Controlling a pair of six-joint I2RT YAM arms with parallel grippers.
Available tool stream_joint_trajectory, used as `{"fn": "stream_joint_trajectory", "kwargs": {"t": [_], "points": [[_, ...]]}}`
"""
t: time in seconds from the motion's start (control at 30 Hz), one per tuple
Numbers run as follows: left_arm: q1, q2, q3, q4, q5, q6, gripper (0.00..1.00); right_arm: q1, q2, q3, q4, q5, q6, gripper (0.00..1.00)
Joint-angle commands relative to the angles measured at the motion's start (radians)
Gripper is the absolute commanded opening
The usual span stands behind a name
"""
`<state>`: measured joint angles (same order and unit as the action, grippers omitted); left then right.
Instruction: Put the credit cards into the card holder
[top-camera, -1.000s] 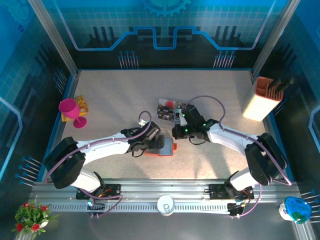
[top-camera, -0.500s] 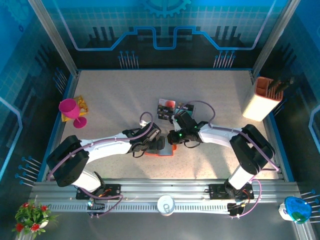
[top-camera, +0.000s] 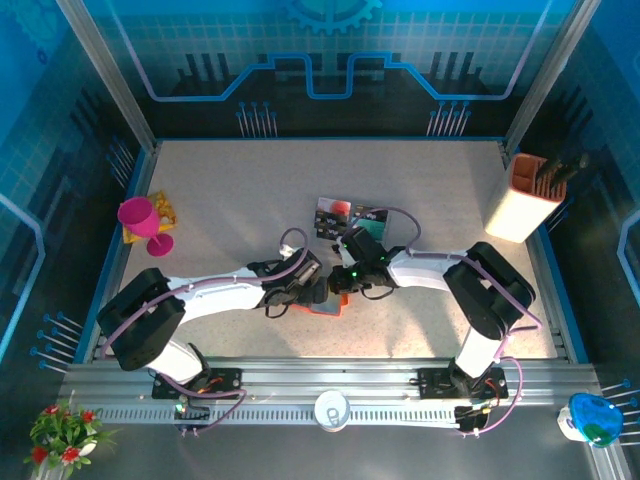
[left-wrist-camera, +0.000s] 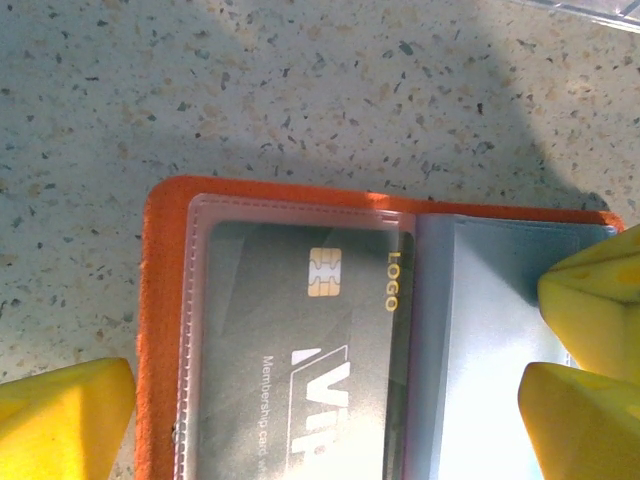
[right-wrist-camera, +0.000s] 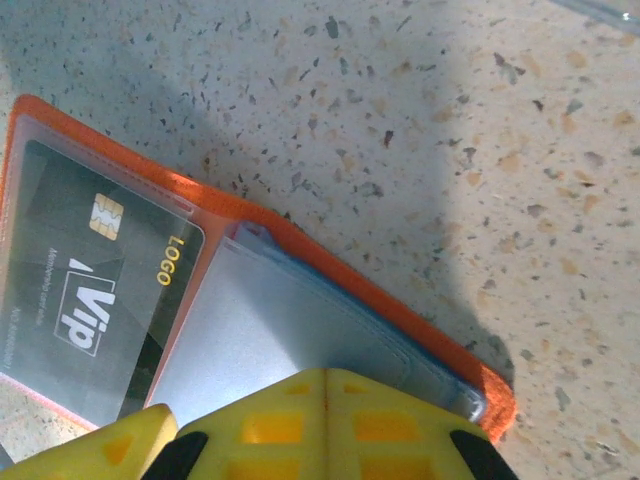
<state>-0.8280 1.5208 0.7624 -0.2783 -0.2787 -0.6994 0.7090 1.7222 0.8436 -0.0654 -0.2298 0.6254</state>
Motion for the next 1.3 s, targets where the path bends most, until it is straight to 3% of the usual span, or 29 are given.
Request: {"fn": "stream_joint_trajectory", "kwargs": {"t": [0.0,0.23,0.37,0.53,0.73,1.27], "points": [[-0.008,0.016,-0.020,0.013,0.013,0.023,0.99,0.011,0.023,-0.002,0.022,-0.023,0.020,0.00],[-0.008,0.014,-0.051,0.015,-0.010,0.018,0.99,0.010,0.022,0.001,0.016,-0.020,0.022,0.00],[-0.008,0.013,-0.064,0.026,-0.009,0.023,0.93,0.004,-0.006,-0.005,0.009,-0.017,0.023,0.01],[-0.008,0.003,-0.087,0.051,-0.001,0.016,0.89,0.001,-0.071,-0.038,0.014,0.000,0.052,0.18],[-0.008,-0.019,-0.116,0.083,0.002,0.008,0.86,0.002,-0.101,-0.088,0.067,0.001,0.109,0.28],[-0.008,-0.053,-0.146,0.108,0.001,0.008,0.83,0.001,-0.027,-0.045,0.103,-0.037,0.137,0.33]]}}
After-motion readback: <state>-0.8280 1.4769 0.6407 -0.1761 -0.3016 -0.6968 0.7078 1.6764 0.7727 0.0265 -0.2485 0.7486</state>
